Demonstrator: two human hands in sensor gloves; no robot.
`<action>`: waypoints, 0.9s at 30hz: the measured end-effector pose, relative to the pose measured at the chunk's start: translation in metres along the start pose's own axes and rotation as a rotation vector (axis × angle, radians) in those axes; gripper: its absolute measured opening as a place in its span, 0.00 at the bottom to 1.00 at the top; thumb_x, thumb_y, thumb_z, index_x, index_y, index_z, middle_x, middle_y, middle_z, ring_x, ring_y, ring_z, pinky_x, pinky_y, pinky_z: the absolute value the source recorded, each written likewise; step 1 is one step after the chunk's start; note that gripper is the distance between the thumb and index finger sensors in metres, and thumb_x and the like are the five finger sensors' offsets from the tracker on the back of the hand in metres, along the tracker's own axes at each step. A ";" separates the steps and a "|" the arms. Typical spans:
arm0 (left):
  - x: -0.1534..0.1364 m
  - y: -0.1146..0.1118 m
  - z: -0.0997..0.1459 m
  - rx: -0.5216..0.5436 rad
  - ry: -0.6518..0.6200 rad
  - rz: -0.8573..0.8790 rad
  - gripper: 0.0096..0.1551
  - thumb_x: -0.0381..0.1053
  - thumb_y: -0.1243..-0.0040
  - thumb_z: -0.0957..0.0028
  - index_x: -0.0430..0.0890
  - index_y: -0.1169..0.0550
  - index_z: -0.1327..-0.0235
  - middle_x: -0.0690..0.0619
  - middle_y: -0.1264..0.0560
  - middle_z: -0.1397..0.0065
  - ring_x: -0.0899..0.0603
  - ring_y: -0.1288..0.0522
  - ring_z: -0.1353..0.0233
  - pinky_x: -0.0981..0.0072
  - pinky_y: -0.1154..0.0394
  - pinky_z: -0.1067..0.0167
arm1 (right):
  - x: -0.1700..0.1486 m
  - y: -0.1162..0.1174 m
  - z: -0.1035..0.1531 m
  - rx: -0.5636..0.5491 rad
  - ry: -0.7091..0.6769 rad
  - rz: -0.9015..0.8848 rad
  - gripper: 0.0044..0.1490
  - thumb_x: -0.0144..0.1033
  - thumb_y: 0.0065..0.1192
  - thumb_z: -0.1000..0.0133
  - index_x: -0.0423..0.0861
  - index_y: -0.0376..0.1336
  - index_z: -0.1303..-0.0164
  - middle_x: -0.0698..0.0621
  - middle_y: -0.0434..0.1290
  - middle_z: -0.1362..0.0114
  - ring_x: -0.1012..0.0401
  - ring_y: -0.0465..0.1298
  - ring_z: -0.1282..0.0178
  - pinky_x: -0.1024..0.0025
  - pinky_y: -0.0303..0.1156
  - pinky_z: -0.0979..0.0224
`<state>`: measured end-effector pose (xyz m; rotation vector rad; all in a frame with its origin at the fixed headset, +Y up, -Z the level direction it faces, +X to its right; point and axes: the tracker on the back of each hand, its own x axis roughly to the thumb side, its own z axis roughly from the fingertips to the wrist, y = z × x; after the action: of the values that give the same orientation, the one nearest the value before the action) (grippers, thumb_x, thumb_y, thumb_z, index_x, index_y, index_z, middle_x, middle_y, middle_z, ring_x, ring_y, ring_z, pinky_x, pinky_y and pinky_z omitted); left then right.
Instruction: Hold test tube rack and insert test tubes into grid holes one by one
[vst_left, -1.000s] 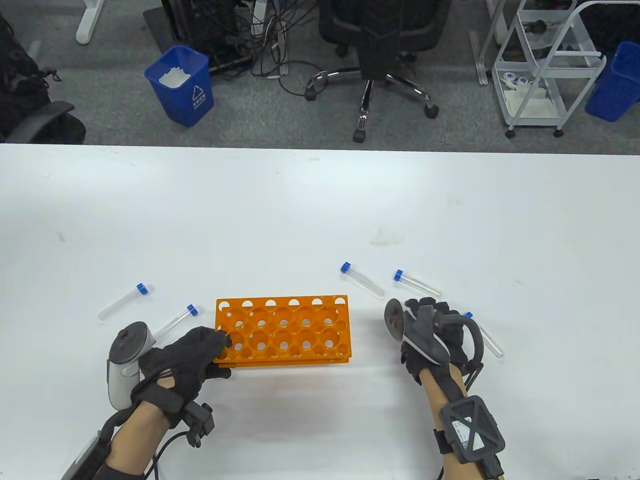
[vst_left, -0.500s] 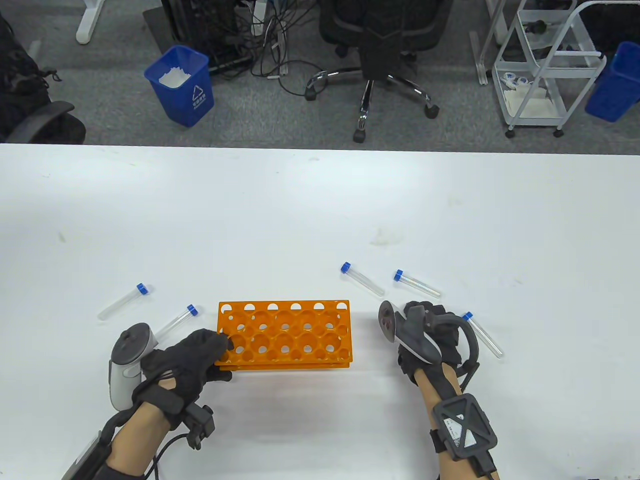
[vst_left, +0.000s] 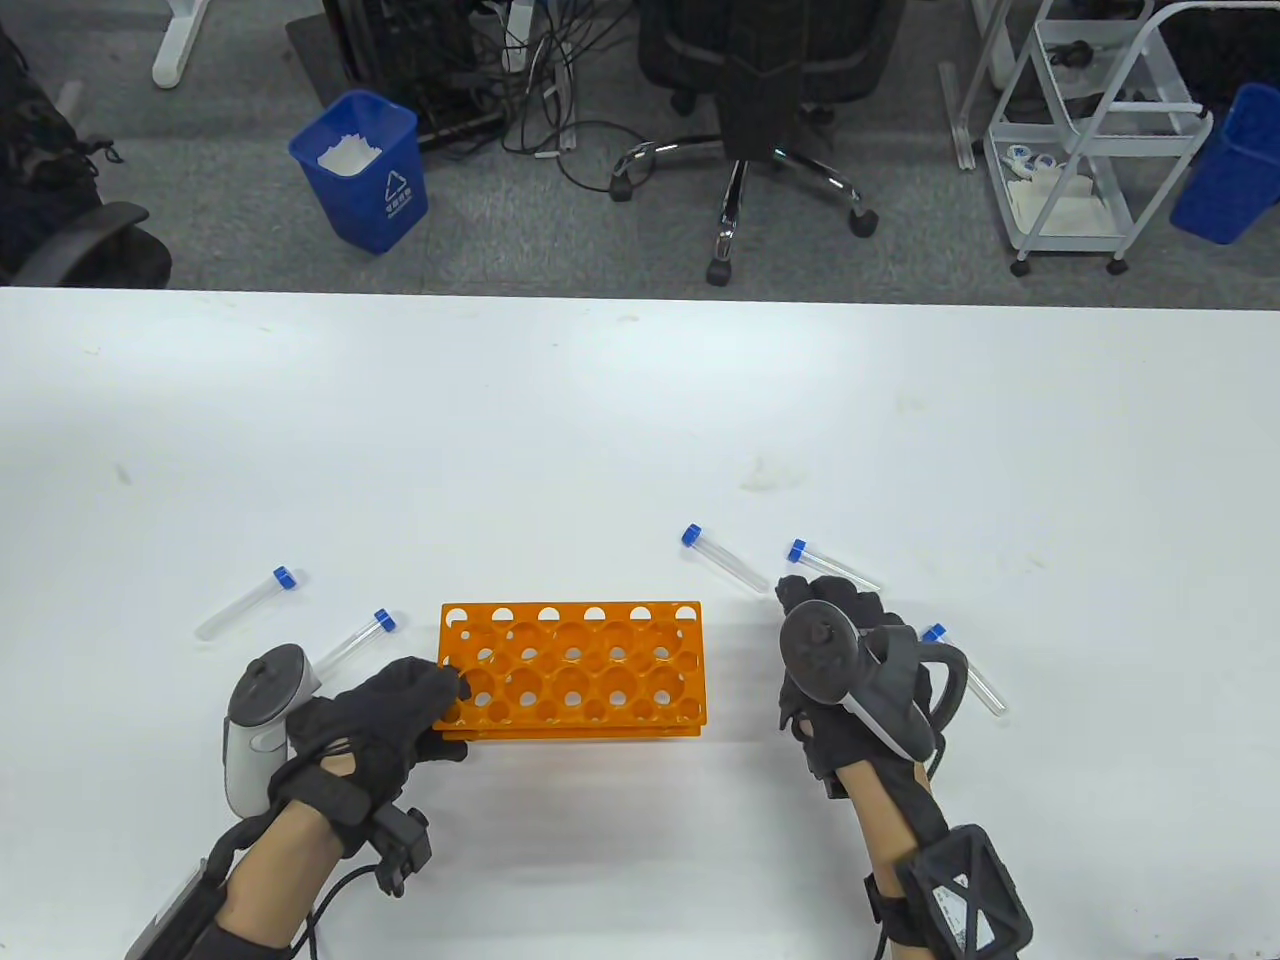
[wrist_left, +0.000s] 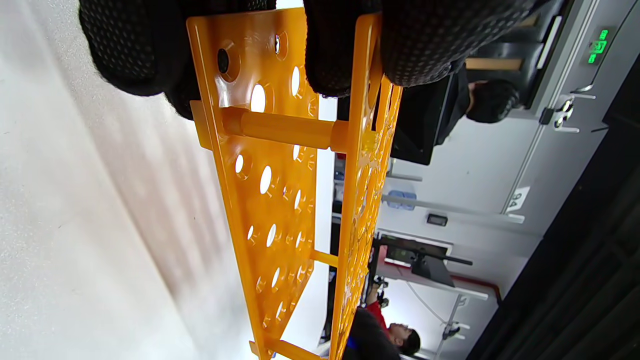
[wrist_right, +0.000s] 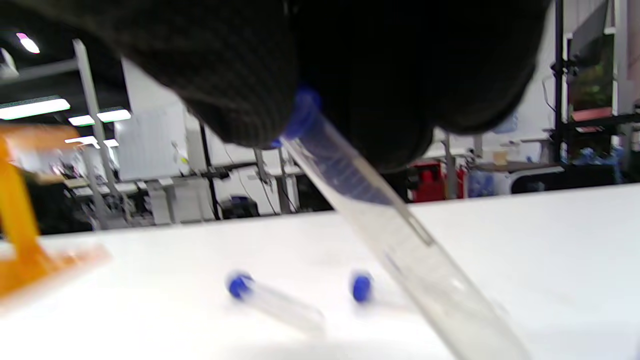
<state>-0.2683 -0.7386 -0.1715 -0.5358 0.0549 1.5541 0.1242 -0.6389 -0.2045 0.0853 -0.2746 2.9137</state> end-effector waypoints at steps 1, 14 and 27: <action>0.000 0.000 0.000 0.002 0.000 -0.001 0.20 0.59 0.43 0.49 0.49 0.24 0.52 0.32 0.38 0.29 0.31 0.23 0.37 0.45 0.23 0.42 | 0.005 -0.010 0.001 -0.023 -0.015 -0.016 0.31 0.31 0.74 0.57 0.48 0.72 0.40 0.40 0.77 0.33 0.43 0.81 0.43 0.43 0.79 0.42; 0.000 -0.002 0.000 -0.011 0.003 -0.003 0.20 0.59 0.43 0.49 0.49 0.24 0.51 0.32 0.39 0.29 0.31 0.23 0.37 0.45 0.23 0.41 | 0.106 -0.112 0.006 -0.238 -0.329 -0.313 0.31 0.33 0.77 0.59 0.46 0.73 0.42 0.39 0.81 0.37 0.45 0.86 0.49 0.47 0.84 0.47; -0.002 -0.003 -0.001 -0.034 0.004 0.011 0.20 0.59 0.43 0.49 0.50 0.24 0.51 0.32 0.39 0.29 0.31 0.23 0.37 0.45 0.23 0.41 | 0.193 -0.084 -0.006 -0.133 -0.462 -0.260 0.33 0.36 0.79 0.61 0.45 0.74 0.44 0.40 0.83 0.40 0.46 0.87 0.54 0.48 0.84 0.52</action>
<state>-0.2652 -0.7405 -0.1712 -0.5660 0.0348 1.5667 -0.0464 -0.5177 -0.1804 0.7189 -0.4878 2.5748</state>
